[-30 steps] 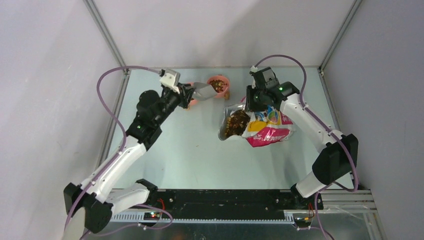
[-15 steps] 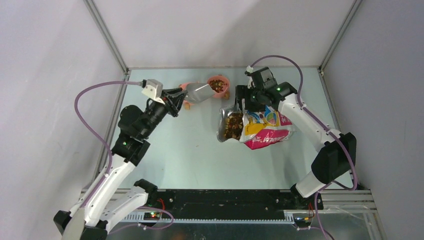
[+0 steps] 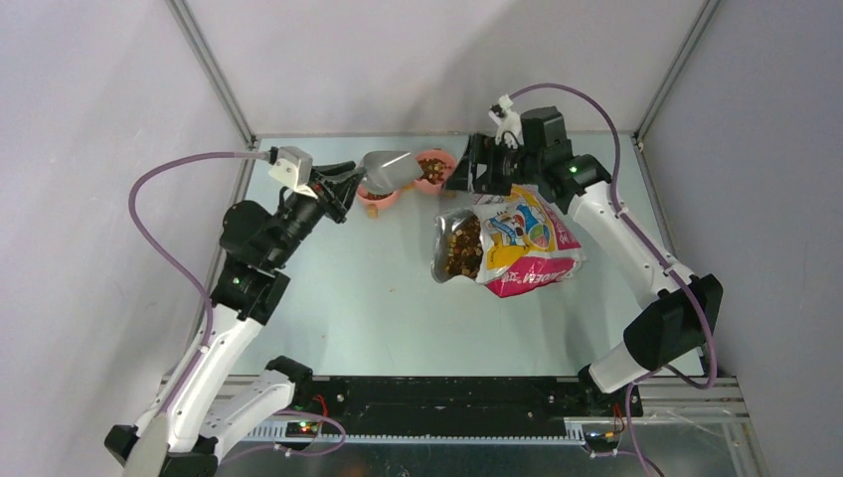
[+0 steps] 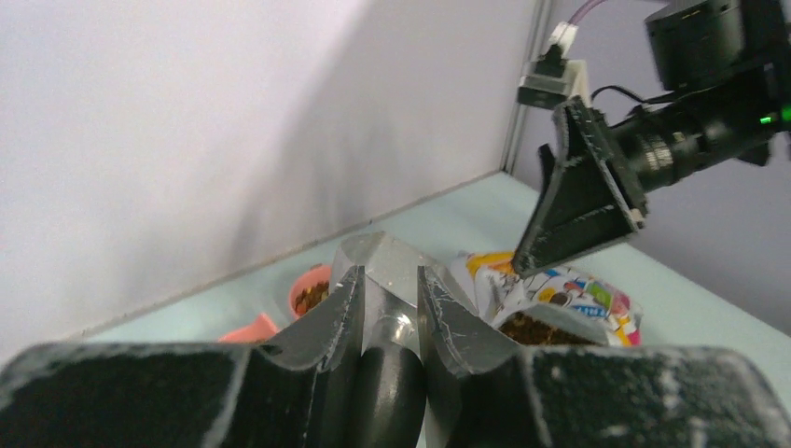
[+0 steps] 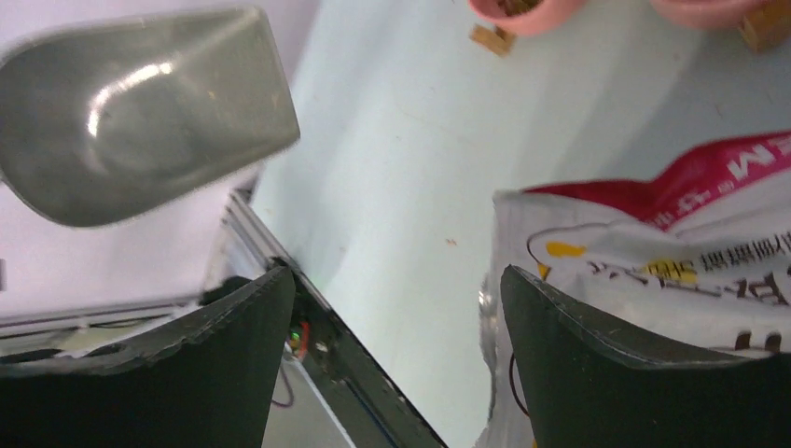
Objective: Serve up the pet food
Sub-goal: Pour the pet food into the pet food bowl, then collect the pet food from the pet food bag.
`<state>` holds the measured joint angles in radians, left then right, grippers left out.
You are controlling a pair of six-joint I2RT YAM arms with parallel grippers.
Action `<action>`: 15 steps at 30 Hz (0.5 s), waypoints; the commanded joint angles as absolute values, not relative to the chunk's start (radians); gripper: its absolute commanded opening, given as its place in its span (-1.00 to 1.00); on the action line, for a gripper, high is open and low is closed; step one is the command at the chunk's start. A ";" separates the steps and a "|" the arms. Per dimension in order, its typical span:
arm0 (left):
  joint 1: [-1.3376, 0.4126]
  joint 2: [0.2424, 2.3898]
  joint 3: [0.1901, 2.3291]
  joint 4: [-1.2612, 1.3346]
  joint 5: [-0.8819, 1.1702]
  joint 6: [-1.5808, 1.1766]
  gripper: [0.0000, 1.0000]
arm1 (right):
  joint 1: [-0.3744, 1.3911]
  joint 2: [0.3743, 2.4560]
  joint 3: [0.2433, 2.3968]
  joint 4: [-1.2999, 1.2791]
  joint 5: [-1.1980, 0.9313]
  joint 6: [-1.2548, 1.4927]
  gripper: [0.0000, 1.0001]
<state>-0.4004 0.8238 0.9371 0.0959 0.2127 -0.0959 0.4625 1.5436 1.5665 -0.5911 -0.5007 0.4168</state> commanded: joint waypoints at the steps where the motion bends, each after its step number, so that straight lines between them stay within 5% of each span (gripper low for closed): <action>1: -0.393 0.830 1.009 0.238 0.323 -0.099 -1.00 | 0.403 1.536 1.605 -0.339 -0.686 0.601 0.71; 7: -0.393 0.873 1.064 0.284 0.422 -0.137 -1.00 | 0.348 1.595 1.583 0.031 -0.842 0.892 0.64; 15: -0.393 0.922 1.082 0.342 0.449 -0.208 -1.00 | 0.368 1.652 1.584 0.159 -0.943 0.973 0.39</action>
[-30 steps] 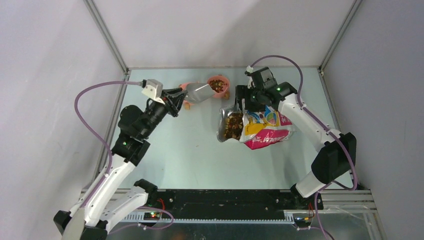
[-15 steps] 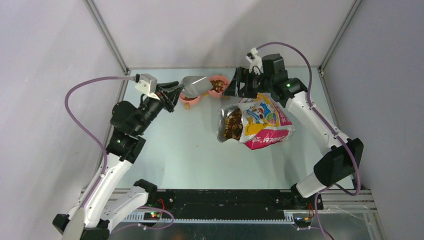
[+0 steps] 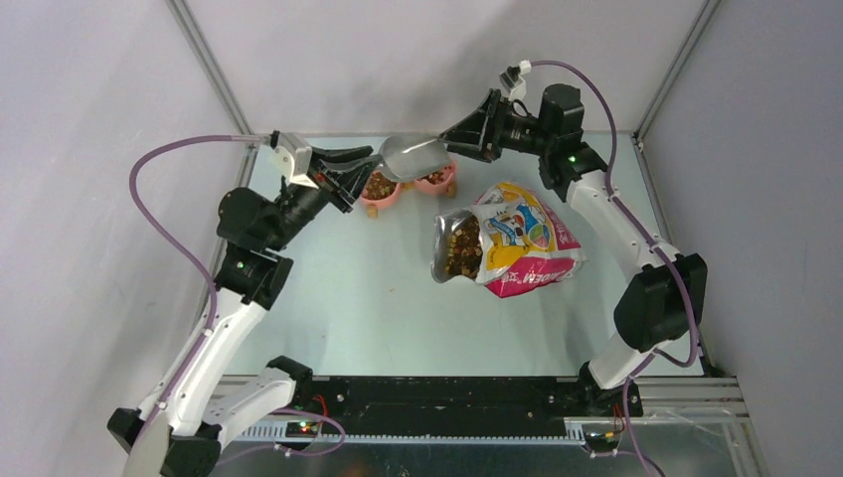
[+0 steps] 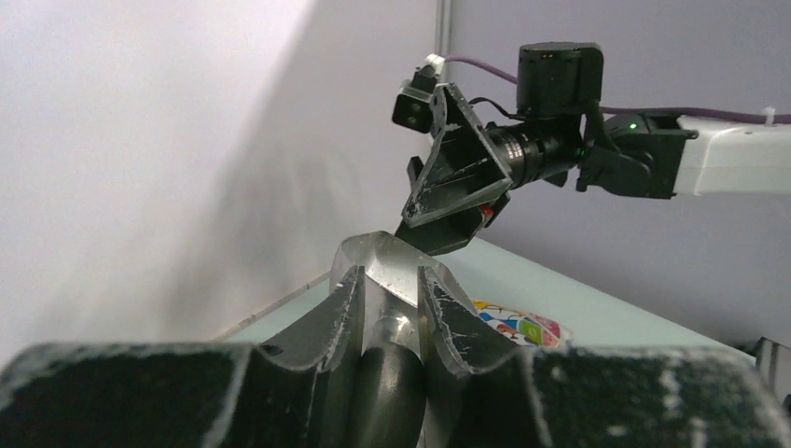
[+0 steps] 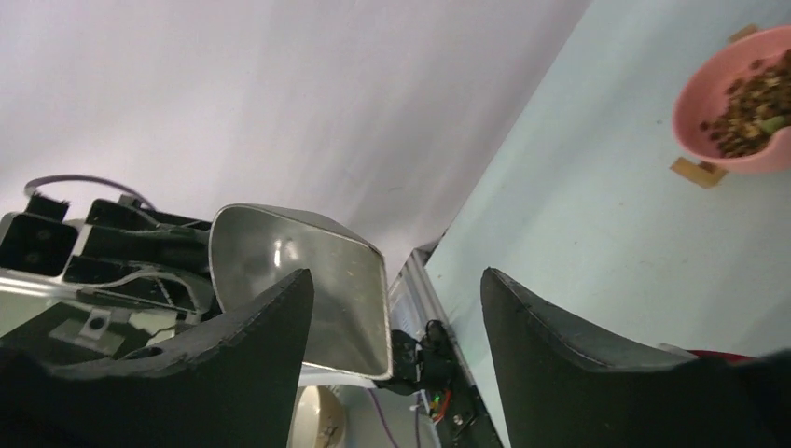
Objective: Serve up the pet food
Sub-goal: Collect the pet food from the pet food bag.
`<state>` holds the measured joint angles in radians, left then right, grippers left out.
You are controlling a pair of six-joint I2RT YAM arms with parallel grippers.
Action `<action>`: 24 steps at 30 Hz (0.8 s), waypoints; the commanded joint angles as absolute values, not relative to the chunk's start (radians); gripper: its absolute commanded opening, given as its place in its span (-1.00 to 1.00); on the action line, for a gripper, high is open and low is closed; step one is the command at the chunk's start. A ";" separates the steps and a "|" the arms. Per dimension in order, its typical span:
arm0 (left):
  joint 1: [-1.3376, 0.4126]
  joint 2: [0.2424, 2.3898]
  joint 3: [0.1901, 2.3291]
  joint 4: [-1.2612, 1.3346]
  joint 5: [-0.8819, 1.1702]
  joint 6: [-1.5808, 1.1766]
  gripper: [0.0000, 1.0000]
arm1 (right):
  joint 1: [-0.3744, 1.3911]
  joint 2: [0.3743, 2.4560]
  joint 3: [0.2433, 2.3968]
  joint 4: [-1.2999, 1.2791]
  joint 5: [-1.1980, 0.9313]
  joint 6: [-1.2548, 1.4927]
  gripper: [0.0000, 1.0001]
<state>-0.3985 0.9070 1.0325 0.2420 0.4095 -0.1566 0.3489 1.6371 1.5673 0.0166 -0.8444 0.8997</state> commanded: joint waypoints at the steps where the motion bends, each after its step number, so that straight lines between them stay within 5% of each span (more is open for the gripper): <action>1: -0.393 0.928 1.084 0.351 0.450 -0.214 -1.00 | 0.370 1.653 1.578 0.166 -0.951 0.974 0.28; 7: -0.393 0.949 1.084 0.380 0.448 -0.265 -1.00 | 0.385 1.688 1.572 0.279 -1.014 1.074 -0.41; 13: -0.394 0.968 1.101 0.354 0.409 -0.307 -0.97 | 0.383 1.700 1.565 0.350 -1.060 1.117 -0.62; 16: -0.393 0.978 1.128 0.299 0.359 -0.338 -0.51 | 0.379 1.698 1.566 0.342 -1.057 1.104 -1.00; 19: -0.393 0.975 1.141 0.200 0.304 -0.356 0.10 | 0.362 1.690 1.570 0.296 -1.026 1.066 -1.00; 24: -0.386 0.971 1.207 -0.025 0.176 -0.411 0.47 | 0.315 1.671 1.575 0.222 -0.984 0.989 -1.00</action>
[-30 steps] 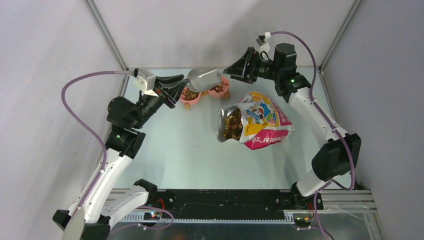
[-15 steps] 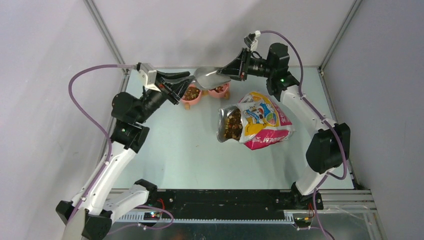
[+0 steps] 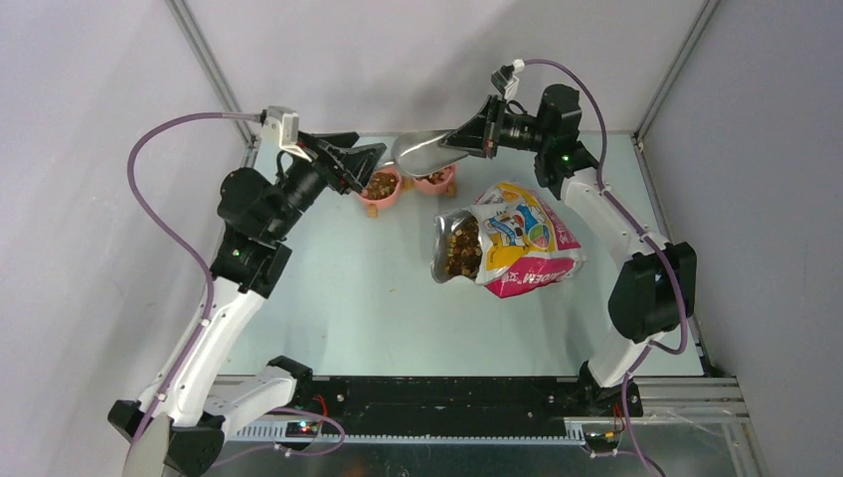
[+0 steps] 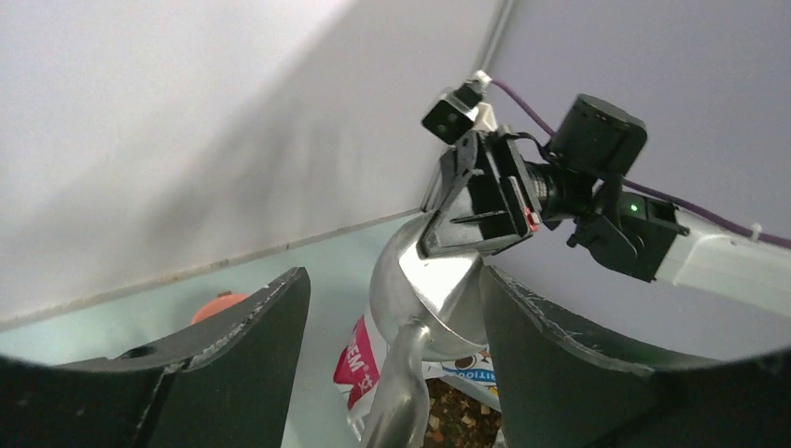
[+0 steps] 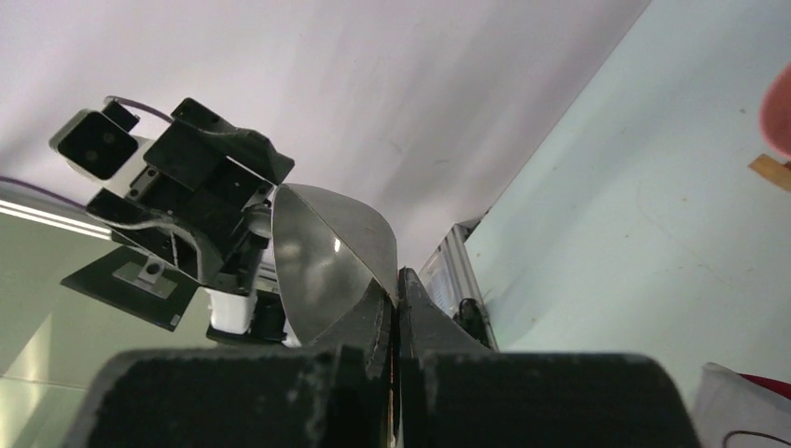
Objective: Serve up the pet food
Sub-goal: Collect the pet food from the pet food bag.
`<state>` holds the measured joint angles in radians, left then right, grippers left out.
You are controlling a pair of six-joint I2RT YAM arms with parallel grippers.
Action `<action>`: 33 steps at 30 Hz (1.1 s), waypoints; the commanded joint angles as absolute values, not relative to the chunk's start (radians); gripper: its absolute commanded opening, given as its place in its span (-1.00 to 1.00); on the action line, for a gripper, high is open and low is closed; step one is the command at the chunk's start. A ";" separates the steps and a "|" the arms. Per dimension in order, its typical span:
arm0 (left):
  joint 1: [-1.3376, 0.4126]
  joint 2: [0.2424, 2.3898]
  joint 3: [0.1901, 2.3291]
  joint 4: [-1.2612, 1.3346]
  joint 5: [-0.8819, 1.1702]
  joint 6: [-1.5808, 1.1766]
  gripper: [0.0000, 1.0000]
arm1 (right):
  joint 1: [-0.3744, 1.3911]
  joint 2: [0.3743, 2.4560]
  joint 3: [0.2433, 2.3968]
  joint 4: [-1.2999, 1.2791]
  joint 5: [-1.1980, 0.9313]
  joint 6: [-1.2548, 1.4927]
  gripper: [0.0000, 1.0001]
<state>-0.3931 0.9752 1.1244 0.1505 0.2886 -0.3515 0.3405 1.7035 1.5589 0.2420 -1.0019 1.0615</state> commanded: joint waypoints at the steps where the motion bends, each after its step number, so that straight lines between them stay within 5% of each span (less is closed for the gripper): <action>1: -0.385 0.976 1.223 -0.058 0.175 -0.428 0.51 | 0.309 1.665 1.577 0.209 -0.979 0.982 -1.00; 8: -0.333 1.078 1.370 -0.319 0.318 -0.567 0.56 | 0.302 1.625 1.539 0.243 -0.937 0.945 -1.00; 18: -0.187 1.138 1.325 -0.248 0.699 -0.917 0.47 | 0.306 1.553 1.457 0.388 -0.875 0.958 -1.00; 27: -0.171 1.131 1.286 -0.196 0.769 -1.070 0.42 | 0.385 1.497 1.456 0.189 -0.638 0.687 -1.00; 33: -0.166 1.108 1.246 -0.172 0.718 -1.055 0.22 | 0.391 1.495 1.461 0.147 -0.610 0.704 -1.00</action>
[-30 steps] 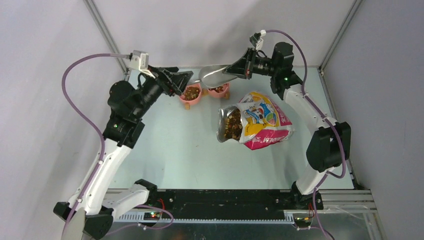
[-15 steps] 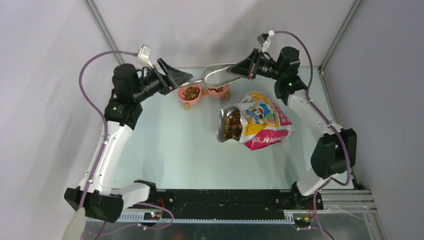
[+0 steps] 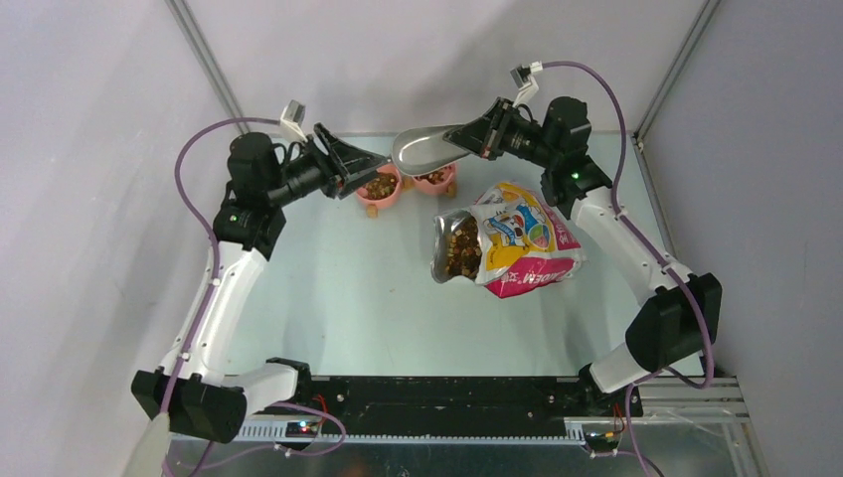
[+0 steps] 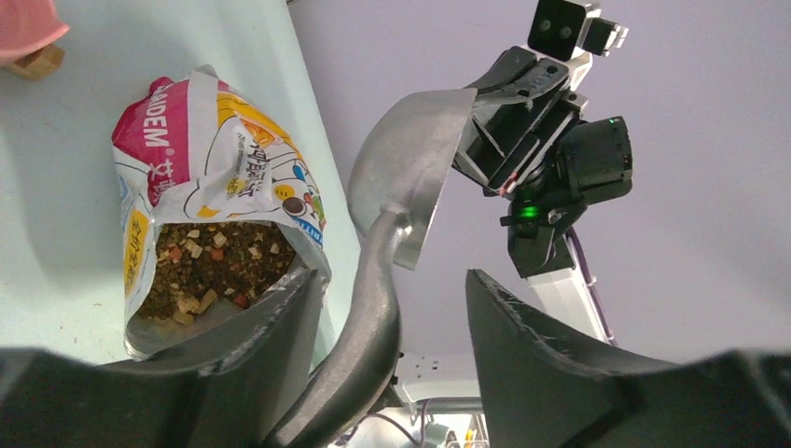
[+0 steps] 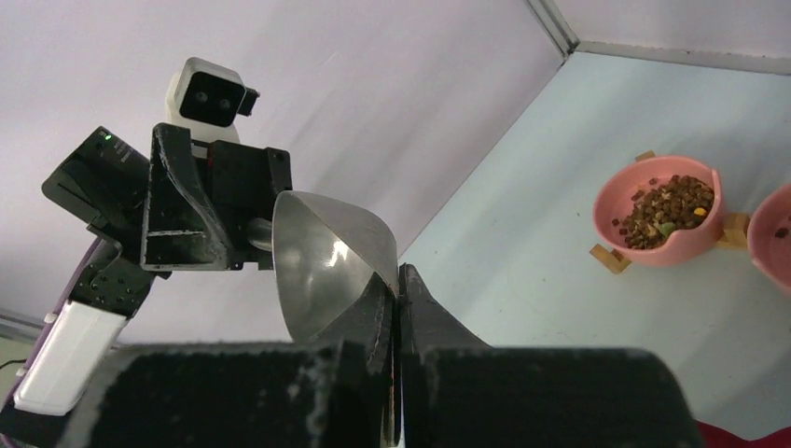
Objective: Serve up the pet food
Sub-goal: Collect the pet food from the pet food bag.
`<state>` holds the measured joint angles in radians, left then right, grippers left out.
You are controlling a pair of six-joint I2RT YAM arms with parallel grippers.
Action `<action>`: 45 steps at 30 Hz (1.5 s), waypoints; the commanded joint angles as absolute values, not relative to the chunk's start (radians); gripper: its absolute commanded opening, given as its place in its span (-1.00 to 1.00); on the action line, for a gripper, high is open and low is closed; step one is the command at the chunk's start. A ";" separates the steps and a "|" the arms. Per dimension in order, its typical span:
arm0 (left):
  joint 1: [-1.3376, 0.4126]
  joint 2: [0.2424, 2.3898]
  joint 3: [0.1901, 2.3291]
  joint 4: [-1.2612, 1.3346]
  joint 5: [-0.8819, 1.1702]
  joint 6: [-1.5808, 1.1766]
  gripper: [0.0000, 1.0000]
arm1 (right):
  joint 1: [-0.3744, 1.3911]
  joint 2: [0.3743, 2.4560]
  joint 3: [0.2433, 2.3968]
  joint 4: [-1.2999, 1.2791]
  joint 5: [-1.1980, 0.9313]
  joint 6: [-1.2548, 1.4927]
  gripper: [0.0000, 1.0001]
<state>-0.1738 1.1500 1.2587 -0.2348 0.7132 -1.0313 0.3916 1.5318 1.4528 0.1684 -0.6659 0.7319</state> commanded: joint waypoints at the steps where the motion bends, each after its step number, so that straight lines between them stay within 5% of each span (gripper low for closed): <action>1: -0.166 1.104 1.232 -0.151 0.713 -1.051 0.19 | 0.390 1.497 1.469 0.135 -0.618 0.714 -1.00; 6: -0.166 1.083 1.184 -0.036 0.696 -1.055 0.00 | 0.391 1.509 1.476 0.035 -0.630 0.735 -1.00; 16: -0.166 1.051 1.134 0.108 0.666 -1.057 0.17 | 0.411 1.514 1.455 0.005 -0.612 0.780 -1.00; 26: -0.170 1.051 1.128 0.069 0.672 -1.032 0.05 | 0.425 1.525 1.446 0.021 -0.609 0.775 -1.00; 31: -0.170 1.054 1.123 0.070 0.666 -1.044 -0.27 | 0.430 1.521 1.438 0.015 -0.608 0.762 -1.00; 36: -0.168 1.053 1.121 0.063 0.657 -1.034 -0.97 | 0.435 1.522 1.437 0.007 -0.604 0.748 -1.00; 38: -0.167 1.044 1.122 0.063 0.641 -1.021 -0.99 | 0.437 1.518 1.438 -0.024 -0.600 0.728 -1.00; 40: -0.168 1.039 1.127 0.042 0.611 -0.998 -1.00 | 0.436 1.509 1.439 -0.066 -0.579 0.698 -0.72; 42: -0.166 1.031 1.131 0.014 0.582 -0.972 -1.00 | 0.435 1.490 1.439 -0.117 -0.534 0.658 -0.21; 43: -0.164 1.028 1.133 -0.007 0.562 -0.966 -1.00 | 0.435 1.474 1.440 -0.152 -0.518 0.628 0.20; 45: -0.156 1.018 1.142 -0.060 0.533 -0.925 -1.00 | 0.433 1.451 1.447 -0.227 -0.456 0.585 0.58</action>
